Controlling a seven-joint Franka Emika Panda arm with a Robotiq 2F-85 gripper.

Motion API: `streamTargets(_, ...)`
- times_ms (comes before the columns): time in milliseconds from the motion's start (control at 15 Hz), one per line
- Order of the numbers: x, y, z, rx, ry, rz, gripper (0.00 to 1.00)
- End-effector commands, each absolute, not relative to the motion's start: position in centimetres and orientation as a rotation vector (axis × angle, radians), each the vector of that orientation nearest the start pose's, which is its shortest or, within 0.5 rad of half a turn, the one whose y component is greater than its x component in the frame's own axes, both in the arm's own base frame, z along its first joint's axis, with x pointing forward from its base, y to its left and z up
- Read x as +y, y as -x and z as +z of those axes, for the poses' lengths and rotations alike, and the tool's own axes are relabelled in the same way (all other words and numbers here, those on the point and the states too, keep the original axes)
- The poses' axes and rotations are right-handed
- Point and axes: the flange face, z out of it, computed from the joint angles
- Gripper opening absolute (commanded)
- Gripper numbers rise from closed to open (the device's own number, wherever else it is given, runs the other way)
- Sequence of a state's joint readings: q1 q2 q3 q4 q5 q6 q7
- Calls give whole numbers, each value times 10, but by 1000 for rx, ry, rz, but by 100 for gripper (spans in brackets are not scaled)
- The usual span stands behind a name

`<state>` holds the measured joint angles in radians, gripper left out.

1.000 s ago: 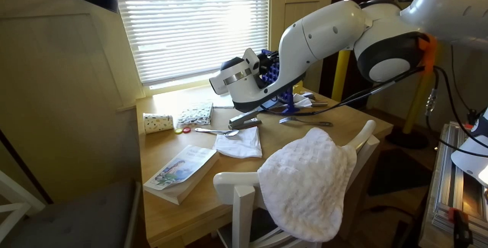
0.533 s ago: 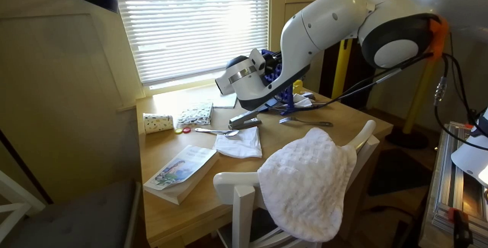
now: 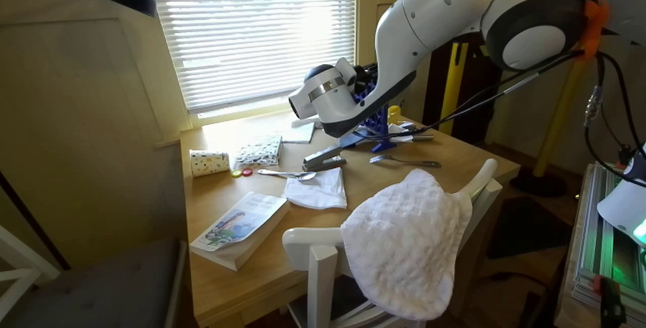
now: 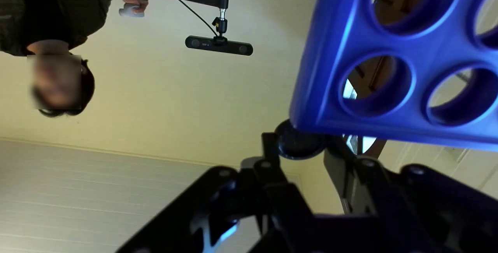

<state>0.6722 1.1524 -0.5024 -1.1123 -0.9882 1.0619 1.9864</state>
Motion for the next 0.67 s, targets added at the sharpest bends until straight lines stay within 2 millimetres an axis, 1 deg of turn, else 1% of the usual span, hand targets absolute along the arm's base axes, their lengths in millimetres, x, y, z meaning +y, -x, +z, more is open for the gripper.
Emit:
streamTargets(0, 128, -662, 235, -1093, -878, 967, 35)
streamTargets(267, 129, -660, 236, -1089, -880, 967, 35)
streamTargets(333, 129, -659, 235, -1088, -879, 967, 10)
streamTargets(533, 132, -662, 229, -1063, -883, 972, 10)
streamTargets(600, 133, -663, 230, -1061, -884, 974, 10)
